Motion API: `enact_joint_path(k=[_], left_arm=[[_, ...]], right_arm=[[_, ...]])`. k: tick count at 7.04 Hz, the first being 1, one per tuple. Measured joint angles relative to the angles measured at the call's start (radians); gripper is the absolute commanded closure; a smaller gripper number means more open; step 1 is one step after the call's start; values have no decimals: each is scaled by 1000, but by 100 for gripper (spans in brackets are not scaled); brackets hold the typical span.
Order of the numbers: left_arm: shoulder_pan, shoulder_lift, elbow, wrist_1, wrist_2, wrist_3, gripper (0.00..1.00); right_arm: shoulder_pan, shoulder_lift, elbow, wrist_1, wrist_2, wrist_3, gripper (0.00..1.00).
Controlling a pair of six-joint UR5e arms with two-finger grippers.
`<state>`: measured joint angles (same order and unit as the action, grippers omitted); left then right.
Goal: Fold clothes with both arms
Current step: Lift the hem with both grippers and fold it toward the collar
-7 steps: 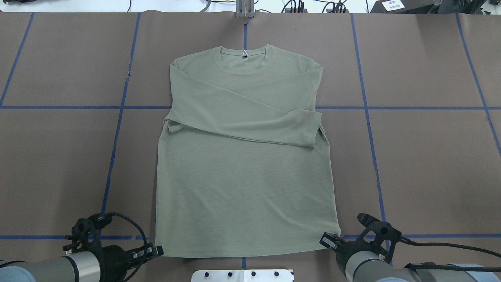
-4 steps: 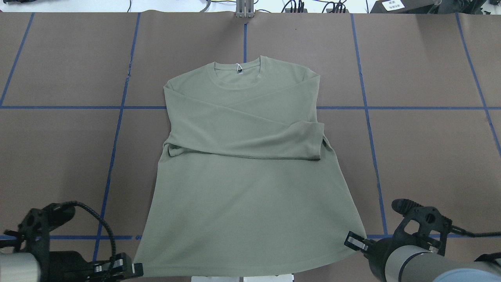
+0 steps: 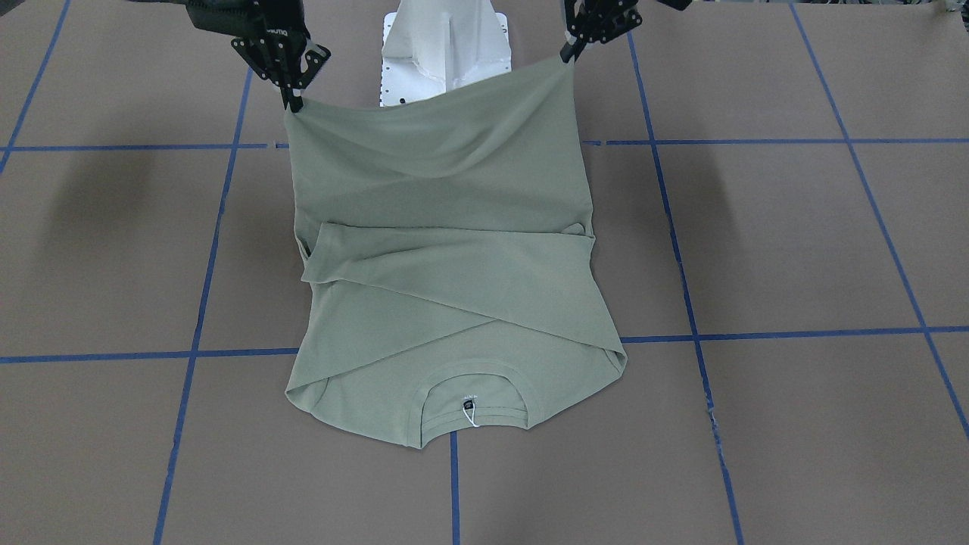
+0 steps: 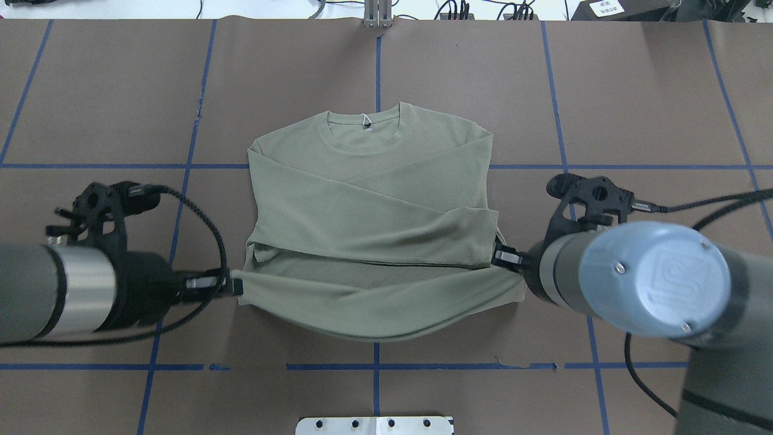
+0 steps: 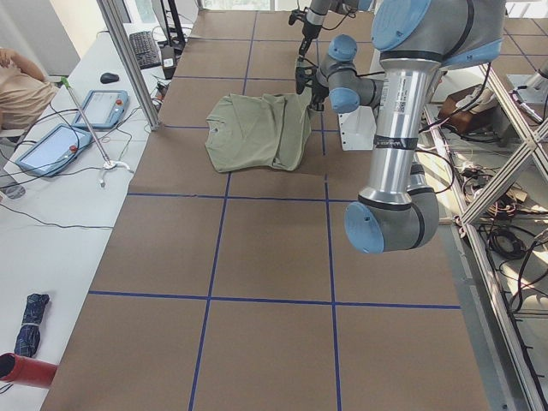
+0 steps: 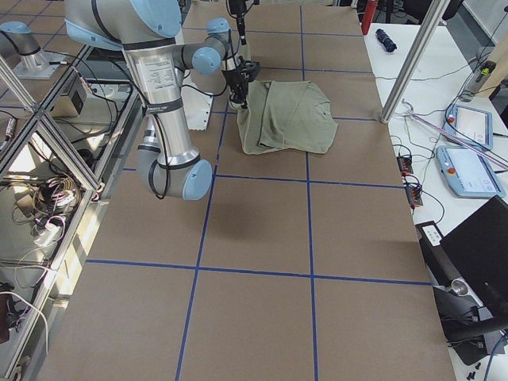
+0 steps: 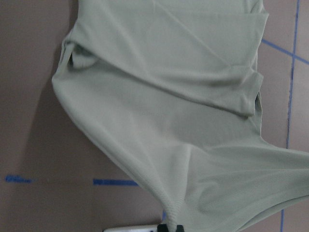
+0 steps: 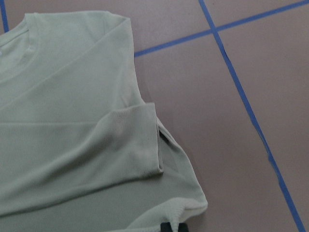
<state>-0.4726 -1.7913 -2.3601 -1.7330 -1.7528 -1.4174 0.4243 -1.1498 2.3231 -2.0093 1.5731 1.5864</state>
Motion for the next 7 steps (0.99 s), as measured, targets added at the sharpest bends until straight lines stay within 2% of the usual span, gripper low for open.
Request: enact_joint_path(k=[3,5,7], left_arm=[[-255,-133,270,7,-37,249,100],[-314,-206,427,-3,-41,306,100],[-320,-275,610,-84,-15,314,100]], right_arm=[[192,82,-291,214,92,-126,100],[245,162,-456,284,108,-144,100],[282,236,-628,364,110,-171,100]])
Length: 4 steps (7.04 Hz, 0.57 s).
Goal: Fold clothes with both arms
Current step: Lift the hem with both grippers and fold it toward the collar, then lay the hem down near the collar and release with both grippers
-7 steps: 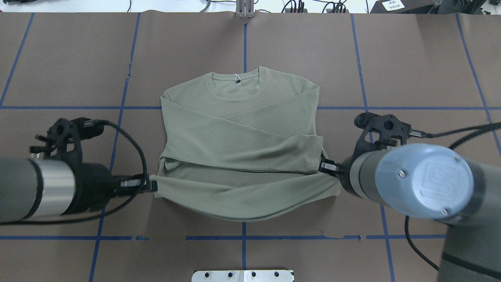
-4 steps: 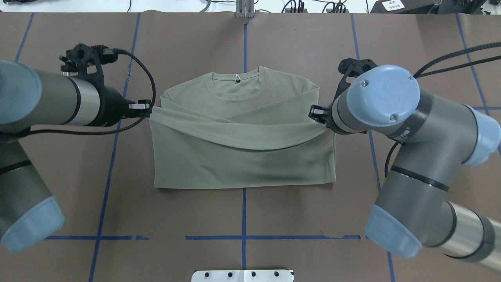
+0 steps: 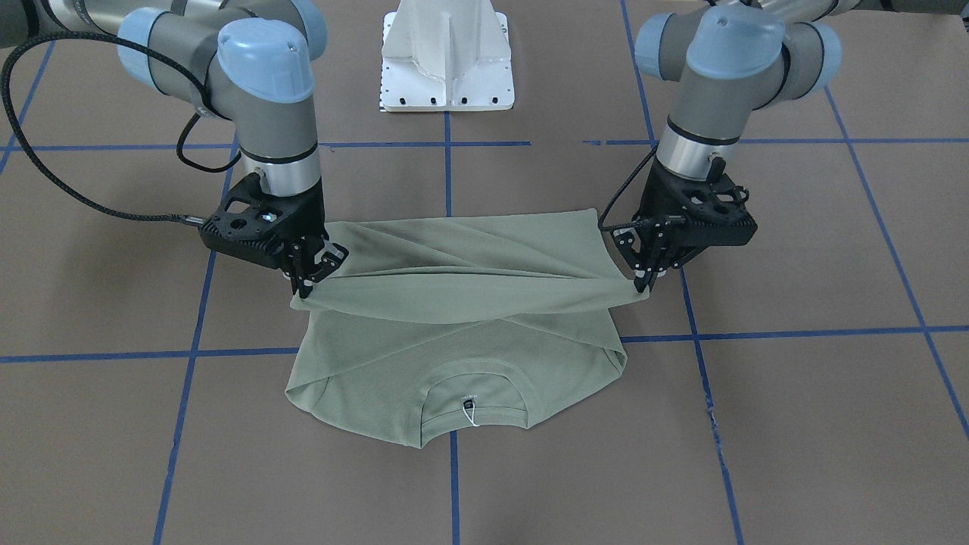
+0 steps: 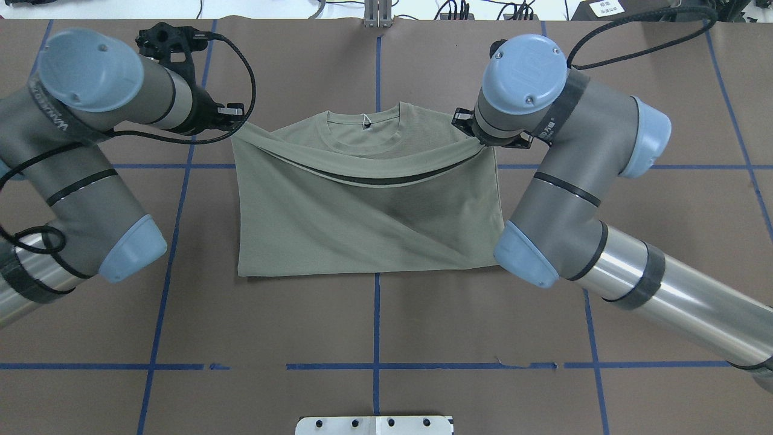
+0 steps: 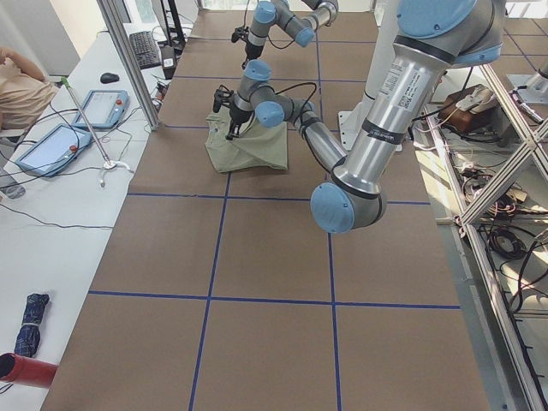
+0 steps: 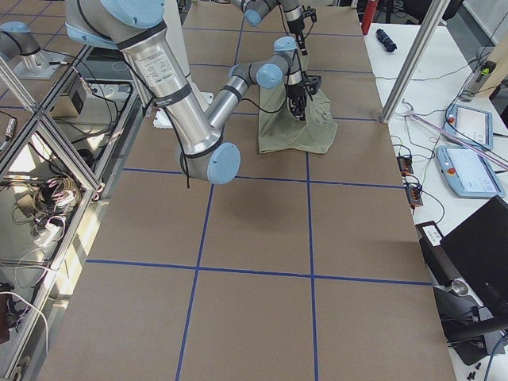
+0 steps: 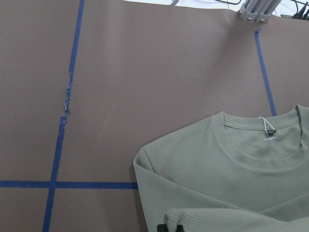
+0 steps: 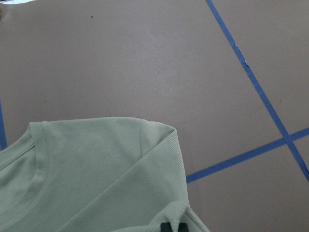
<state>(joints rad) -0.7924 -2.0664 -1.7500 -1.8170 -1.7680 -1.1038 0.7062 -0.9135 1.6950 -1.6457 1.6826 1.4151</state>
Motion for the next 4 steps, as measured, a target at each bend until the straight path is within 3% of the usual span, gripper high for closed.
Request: enact_joint_path(k=[2,4], left_arm=[[1,-58,194,-120,40,2,100],[3,-82,279,-170,65,6,100]], right_arm=[[35,42,-191,164,2,-33,100],[63,89,-304,210,17,-64,100]])
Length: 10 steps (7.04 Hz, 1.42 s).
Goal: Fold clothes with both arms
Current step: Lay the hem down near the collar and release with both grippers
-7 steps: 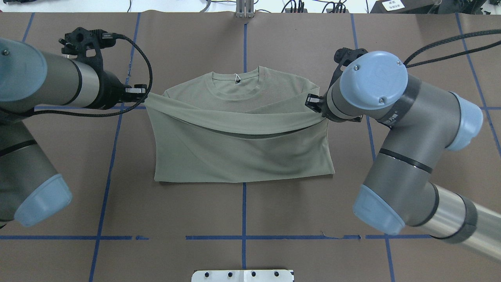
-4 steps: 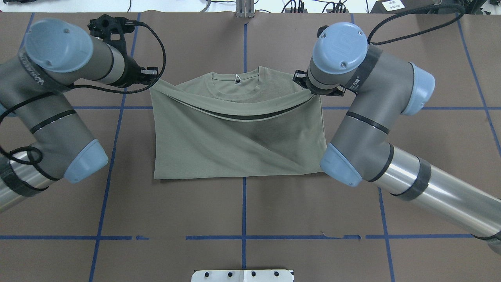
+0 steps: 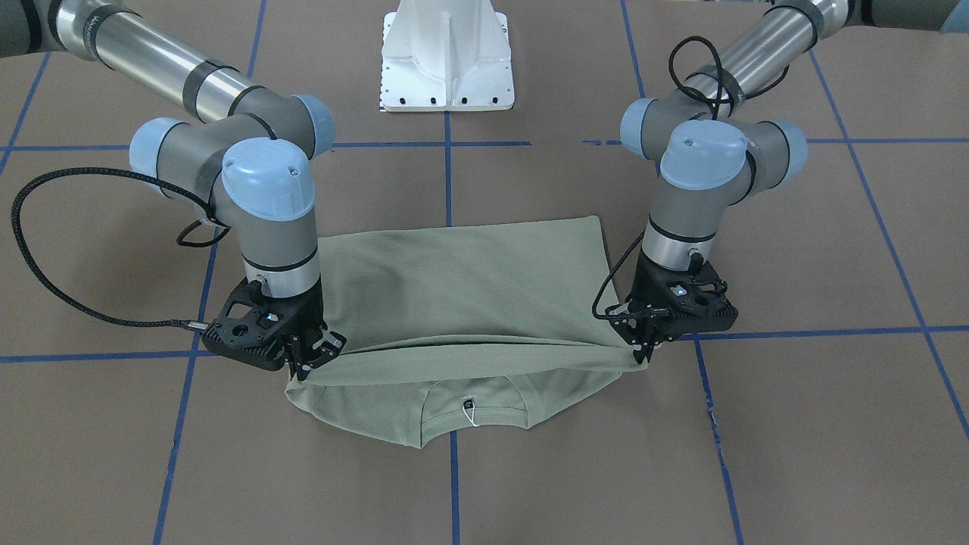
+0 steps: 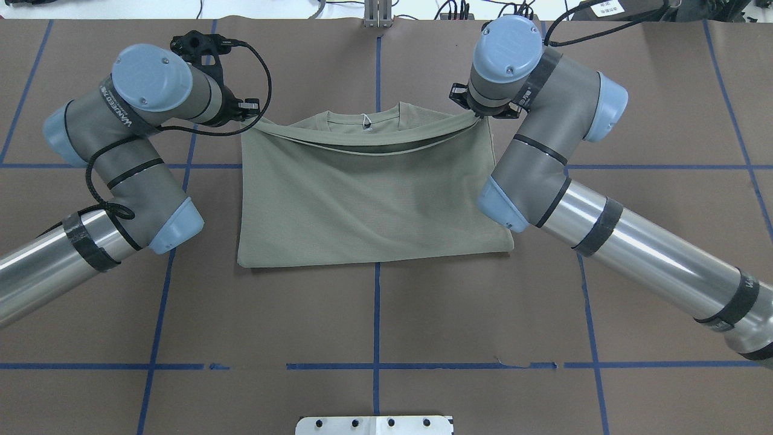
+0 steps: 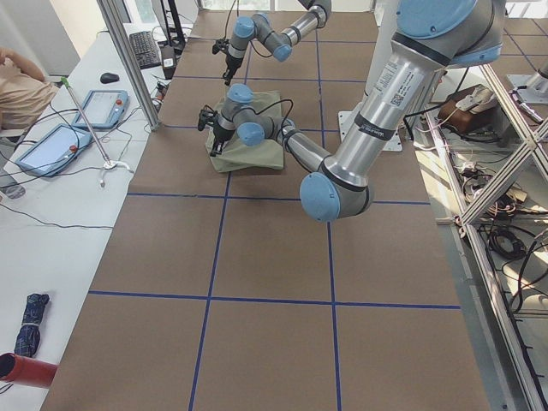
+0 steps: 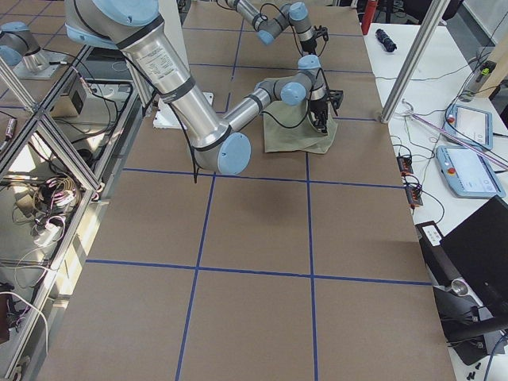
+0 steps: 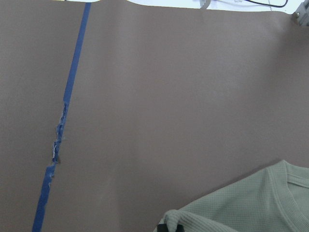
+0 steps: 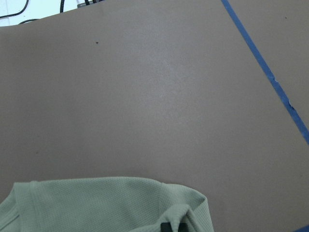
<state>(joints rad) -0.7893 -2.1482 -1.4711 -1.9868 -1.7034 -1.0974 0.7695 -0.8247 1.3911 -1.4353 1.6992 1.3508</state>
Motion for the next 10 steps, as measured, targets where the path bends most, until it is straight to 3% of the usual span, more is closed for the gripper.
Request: enact_joint_path(k=[2,3,4,7,9,10], left_arm=[[1,-11,24,-8,3,2,100],[1,-15,30,-9,3,2,59],[2,-19,33,-12,3,2,1],[17,5,-7,-60,-6,58,0],[49,120,-158,-73,-49,72,0],[86,202,-259,-77,-63,48,8]], right_arm=[[17,10,-42,6,6,-37,100],[23,12,-52,7,7,-60,46],[25,12,-58,7,7,-71,0],[27,11,-57,12,41,-124,0],[28,-15,-3,15,79,-151,0],[28,-28,24,15,82,-154,0]])
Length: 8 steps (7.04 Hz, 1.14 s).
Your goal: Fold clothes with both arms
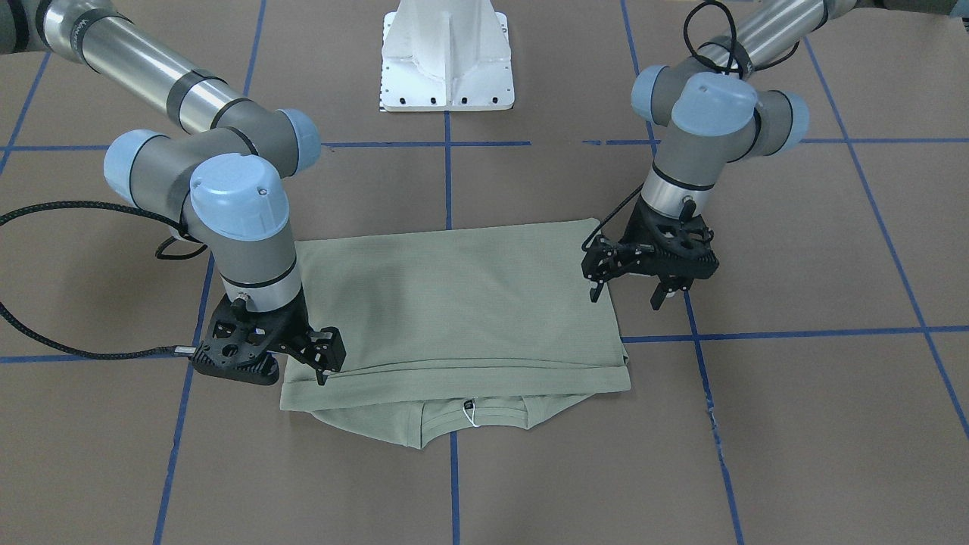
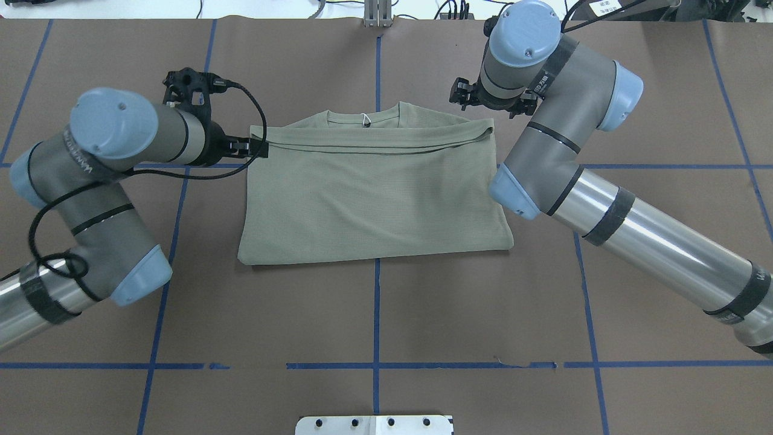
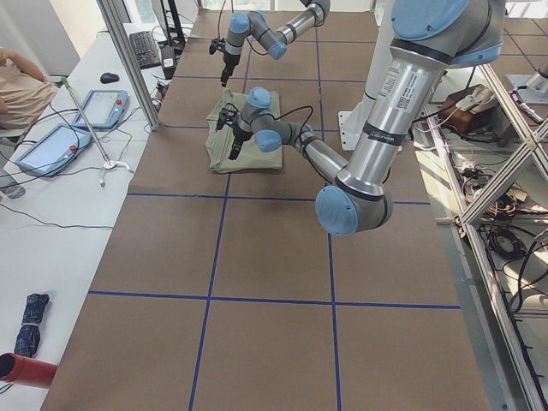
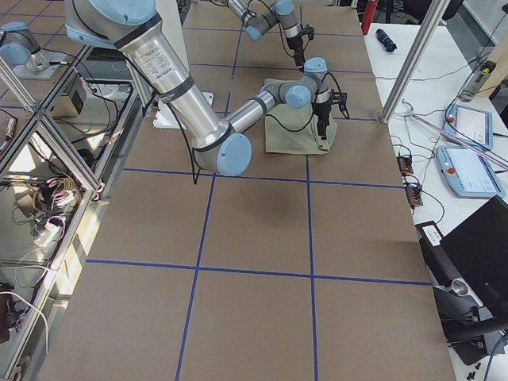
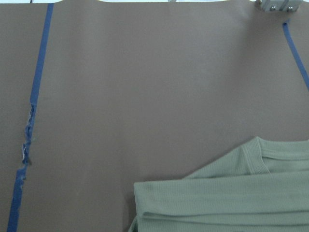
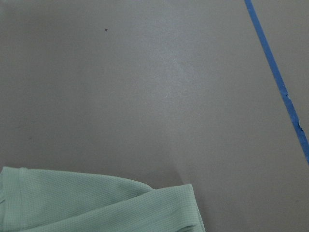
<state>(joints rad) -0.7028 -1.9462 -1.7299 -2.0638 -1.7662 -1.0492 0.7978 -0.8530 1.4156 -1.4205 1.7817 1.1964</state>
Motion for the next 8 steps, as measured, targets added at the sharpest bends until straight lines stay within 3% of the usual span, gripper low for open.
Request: enact_joint_path(k=[2,4,6,7,8], left_arm=[[113,123,-109,-68,31,-162,25],[222,180,-109,-132,109,-311,32],[246,190,-79,-149,125,-354,37],[248,191,-70,-152,125,-361,62],[249,189,-66,-152,125,-375,97]], right_arm=[[-1,-11,18,0,1,-1,0],[-3,-12,22,1,0,-1,0],[-3,-11,24,2,-1,0,0],[-3,-11,25,2,-2,0,0],[-3,-11,25,2,-2,0,0]])
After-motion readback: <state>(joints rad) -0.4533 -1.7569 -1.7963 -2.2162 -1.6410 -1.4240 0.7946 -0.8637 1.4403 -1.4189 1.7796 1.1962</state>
